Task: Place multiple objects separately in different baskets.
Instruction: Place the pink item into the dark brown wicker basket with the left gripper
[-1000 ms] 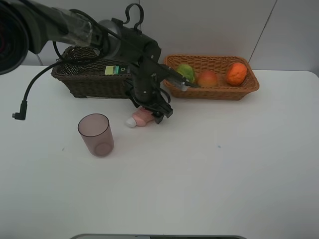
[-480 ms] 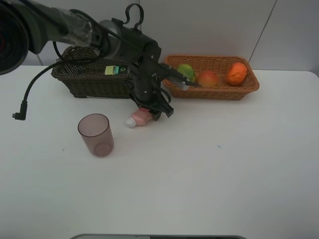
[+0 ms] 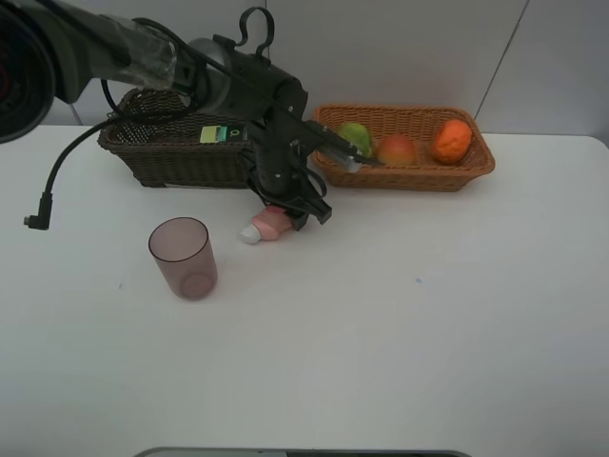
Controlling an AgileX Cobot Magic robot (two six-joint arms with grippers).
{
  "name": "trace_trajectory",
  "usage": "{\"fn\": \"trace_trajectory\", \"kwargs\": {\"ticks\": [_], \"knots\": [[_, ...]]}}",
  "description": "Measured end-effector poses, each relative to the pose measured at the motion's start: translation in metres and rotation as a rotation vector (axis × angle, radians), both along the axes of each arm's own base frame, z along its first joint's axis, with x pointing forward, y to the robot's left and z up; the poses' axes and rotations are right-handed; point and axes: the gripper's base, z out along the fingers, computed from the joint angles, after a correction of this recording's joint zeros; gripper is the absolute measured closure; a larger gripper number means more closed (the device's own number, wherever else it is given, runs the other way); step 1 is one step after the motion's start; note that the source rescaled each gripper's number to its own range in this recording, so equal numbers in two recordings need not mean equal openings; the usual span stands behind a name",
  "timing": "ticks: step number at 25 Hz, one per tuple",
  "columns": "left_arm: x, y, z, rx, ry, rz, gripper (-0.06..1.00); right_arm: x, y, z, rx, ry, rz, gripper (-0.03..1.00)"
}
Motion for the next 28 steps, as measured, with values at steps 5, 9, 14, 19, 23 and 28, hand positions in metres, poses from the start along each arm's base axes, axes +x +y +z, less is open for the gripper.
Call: {"fn": "trace_trajectory", "kwargs": {"ticks": [5,9,14,19,23,28], "knots": [[0.000,0.000,0.000,-0.001,-0.001,0.000,0.29,0.000,0.000,0.000,0.000,0.000,0.000,0.19],[0.000,0.000,0.000,-0.001,0.000,0.000,0.29,0.000,0.000,0.000,0.000,0.000,0.000,0.19],[0.000,0.000,0.000,0.000,0.000,-0.003,0.29,0.000,0.000,0.000,0.000,0.000,0.000,0.19],[-0.002,0.002,0.023,0.005,-0.013,-0.042,0.29,0.000,0.000,0.000,0.000,0.000,0.000,0.19],[-0.006,0.005,0.064,-0.012,-0.060,-0.100,0.29,0.000,0.000,0.000,0.000,0.000,0.000,0.19],[-0.012,0.012,0.098,0.007,-0.087,-0.206,0.29,0.000,0.000,0.000,0.000,0.000,0.000,0.19]]}}
